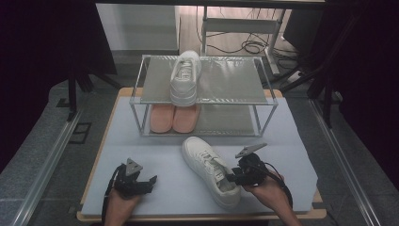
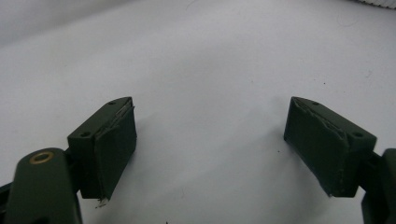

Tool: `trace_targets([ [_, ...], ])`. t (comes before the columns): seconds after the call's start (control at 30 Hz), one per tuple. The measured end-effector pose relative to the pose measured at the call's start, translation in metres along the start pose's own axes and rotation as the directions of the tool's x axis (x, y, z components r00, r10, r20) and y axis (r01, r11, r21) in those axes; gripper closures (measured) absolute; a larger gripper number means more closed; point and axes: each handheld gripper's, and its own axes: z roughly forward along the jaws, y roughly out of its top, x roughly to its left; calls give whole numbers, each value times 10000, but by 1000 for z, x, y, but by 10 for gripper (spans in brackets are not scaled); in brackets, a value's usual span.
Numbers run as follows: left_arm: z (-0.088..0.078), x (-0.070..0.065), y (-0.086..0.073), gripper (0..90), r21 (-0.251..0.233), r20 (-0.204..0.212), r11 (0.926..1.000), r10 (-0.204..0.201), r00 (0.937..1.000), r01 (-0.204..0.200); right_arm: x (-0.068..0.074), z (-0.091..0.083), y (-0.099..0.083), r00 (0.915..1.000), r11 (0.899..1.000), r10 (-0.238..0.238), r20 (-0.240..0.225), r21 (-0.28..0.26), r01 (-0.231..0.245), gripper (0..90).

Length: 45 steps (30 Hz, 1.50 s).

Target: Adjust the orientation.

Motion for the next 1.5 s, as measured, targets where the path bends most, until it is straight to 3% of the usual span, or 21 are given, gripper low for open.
trace_targets([
  [0.13,0,0,0,171,23,8,10000,29,10000,-29,1,-1,0,9999,10000,9,127,20,-9,730],
  [0.33,0,0,0,171,33,6,10000,32,10000,-32,-9,-5,-5,9965,9961,802,-213,-360,-810,797],
  [0.47,0,0,0,171,34,5,10000,32,10000,-32,-18,-7,-8,9900,9897,1270,-621,-591,-1306,805],
  [0.6,0,0,0,171,31,7,10000,29,10000,-29,-25,-7,-10,9771,9790,1845,-1059,-674,-1922,810],
  [0.73,0,0,0,171,34,7,10000,34,10000,-34,-31,-9,-11,9577,9641,2430,-1542,-707,-2560,809],
  [0.93,0,0,0,171,38,7,10000,28,10000,-28,-41,-10,-16,9152,9333,3228,-2414,-794,-3502,814],
  [1.13,0,0,0,170,34,11,10000,16,10000,-16,-44,-12,-20,8883,9186,3497,-2976,-776,-3876,814],
  [1.27,0,0,0,170,43,14,10000,13,10000,-13,-46,-12,-23,8634,9018,3739,-3388,-846,-4238,814],
  [1.33,0,0,0,170,42,14,10000,12,10000,-12,-48,-13,-24,8453,8888,3889,-3663,-923,-4489,814],
  [1.5,0,0,0,170,44,18,10000,7,10000,-7,-51,-20,-28,8156,8659,4032,-4150,-1152,-4868,811],
])
